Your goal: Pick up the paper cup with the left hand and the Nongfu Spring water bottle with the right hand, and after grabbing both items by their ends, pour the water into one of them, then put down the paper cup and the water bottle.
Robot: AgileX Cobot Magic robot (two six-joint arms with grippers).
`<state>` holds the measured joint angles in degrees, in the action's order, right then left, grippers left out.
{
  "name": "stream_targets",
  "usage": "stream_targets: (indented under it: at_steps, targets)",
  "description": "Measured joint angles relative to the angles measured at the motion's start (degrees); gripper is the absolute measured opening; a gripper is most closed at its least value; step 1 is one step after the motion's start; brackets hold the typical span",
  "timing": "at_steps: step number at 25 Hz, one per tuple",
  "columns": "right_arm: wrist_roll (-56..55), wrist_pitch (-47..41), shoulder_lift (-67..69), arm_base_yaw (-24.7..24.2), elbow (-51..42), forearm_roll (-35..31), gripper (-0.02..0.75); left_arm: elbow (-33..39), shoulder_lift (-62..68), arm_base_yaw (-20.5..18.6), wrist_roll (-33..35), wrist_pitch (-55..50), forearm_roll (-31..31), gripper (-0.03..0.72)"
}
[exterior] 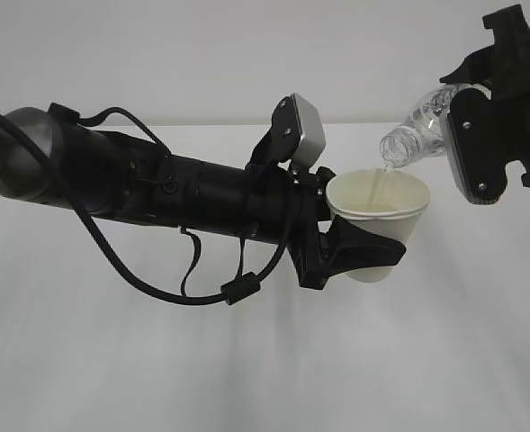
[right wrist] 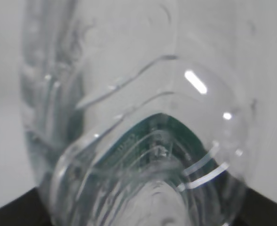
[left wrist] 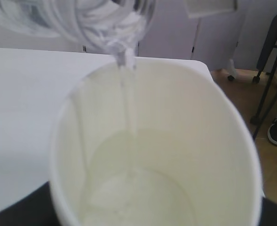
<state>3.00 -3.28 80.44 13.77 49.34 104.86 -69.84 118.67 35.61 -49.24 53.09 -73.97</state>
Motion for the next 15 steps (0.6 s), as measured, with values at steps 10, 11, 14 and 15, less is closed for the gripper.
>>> stream_targets:
  at_steps: [10,11,14,15]
  targets:
    - [0.1,0.0,0.0,0.0,0.0,0.0,0.447,0.0,0.0,0.0,0.0,0.0,0.0,0.438]
    - [0.1,0.0,0.0,0.0,0.0,0.0,0.447,0.0,0.0,0.0,0.0,0.0,0.0,0.438]
    - [0.3,0.0,0.0,0.0,0.0,0.0,0.447,0.0,0.0,0.0,0.0,0.0,0.0,0.438]
    - [0.3,0.0,0.0,0.0,0.0,0.0,0.447,0.0,0.0,0.0,0.0,0.0,0.0,0.438]
